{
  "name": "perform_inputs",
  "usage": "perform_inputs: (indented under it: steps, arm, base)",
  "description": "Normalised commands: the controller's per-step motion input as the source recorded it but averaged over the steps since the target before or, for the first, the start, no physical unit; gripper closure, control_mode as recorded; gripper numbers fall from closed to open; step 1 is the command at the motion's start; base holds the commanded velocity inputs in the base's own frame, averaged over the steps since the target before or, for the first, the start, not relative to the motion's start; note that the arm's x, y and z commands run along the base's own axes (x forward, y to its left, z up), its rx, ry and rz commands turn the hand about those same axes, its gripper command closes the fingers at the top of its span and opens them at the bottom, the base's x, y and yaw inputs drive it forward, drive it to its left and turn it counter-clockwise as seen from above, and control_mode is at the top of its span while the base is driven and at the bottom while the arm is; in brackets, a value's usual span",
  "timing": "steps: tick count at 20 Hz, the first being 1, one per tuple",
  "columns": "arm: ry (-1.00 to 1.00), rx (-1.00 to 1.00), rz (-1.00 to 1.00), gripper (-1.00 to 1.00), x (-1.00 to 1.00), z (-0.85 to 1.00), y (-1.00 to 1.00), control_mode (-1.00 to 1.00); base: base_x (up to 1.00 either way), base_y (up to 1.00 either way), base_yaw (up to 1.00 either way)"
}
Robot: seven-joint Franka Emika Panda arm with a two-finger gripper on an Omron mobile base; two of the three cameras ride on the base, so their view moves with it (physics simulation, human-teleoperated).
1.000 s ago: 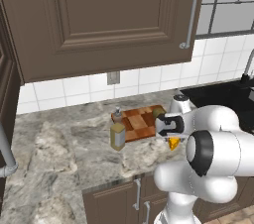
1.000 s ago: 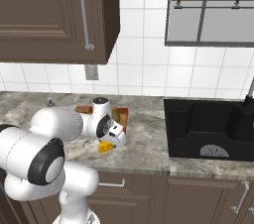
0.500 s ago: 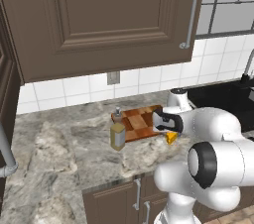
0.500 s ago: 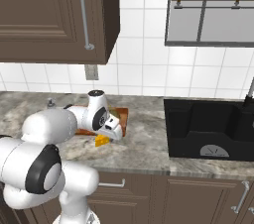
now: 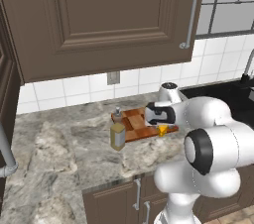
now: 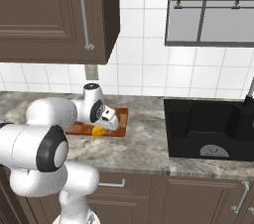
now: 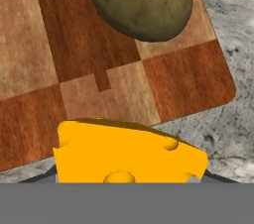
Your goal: Retrieve the reheated potato from the microwave, then place the potato, cheese, and condiment on the cutting board.
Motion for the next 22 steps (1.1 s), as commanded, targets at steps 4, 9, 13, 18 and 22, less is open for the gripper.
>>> perform_inputs:
  steps: [4, 9, 13, 18, 22]
  arm:
    - [0.00, 0.00, 0.16, 1.00, 0.56, 0.01, 0.17, -1.00]
    - [0.00, 0.00, 0.20, 1.00, 0.46, 0.00, 0.16, -1.00]
    - [0.00, 0.00, 0.17, 1.00, 0.37, 0.00, 0.16, -1.00]
    - [0.00, 0.00, 0.12, 1.00, 0.36, -0.04, 0.18, -1.00]
    - [0.00, 0.00, 0.08, 1.00, 0.42, -0.12, 0.12, -1.00]
  base:
    - [0.00, 0.00, 0.00]
    - [0.00, 0.00, 0.00]
    - [0.00, 0.00, 0.00]
    - [0.00, 0.00, 0.00]
    - [0.00, 0.00, 0.00]
